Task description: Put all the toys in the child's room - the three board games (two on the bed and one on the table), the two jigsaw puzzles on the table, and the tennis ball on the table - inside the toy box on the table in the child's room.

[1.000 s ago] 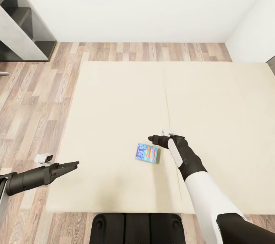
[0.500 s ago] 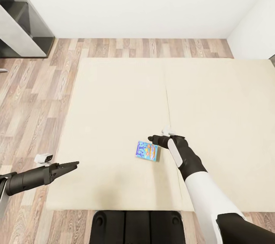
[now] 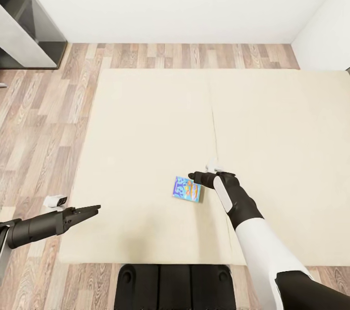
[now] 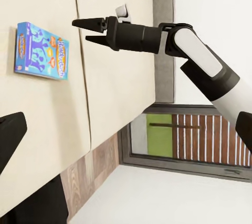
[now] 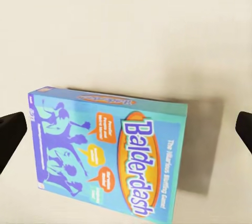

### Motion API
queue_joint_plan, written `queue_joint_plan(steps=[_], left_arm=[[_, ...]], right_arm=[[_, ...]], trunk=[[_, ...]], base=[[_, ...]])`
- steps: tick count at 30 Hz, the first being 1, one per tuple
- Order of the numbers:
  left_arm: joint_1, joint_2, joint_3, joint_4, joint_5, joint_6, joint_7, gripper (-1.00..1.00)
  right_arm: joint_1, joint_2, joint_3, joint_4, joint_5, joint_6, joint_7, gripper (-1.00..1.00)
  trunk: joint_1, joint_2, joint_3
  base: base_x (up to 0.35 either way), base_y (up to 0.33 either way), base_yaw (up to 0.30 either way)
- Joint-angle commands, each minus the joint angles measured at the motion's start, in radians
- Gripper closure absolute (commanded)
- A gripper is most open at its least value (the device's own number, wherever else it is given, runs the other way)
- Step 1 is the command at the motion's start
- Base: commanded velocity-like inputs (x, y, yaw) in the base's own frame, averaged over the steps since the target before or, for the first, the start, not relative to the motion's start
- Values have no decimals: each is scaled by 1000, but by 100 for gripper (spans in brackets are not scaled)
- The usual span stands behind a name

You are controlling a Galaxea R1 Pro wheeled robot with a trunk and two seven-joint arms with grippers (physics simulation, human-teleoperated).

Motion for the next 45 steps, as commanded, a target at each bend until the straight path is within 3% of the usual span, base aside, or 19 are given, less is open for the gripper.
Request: queue_joint_plan(steps=[1,19,45], left_arm=[[0,0,0,0,-1,11,-4,-100],[0,1,0,0,-1,11,-4,-100],[0,3,1,0,-1,11,-4,-100]], right_arm=[[0,0,1,-1,-7,4,-5,-100],[1,1,1,-1,-12,4,-2,-100],[9,1,1,-1,-13,4,1,-100]], trunk=[[0,-2,-3],[0,-2,-31],[0,-2,-39]], base=[[0,0,0],[0,0,0],[0,0,0]])
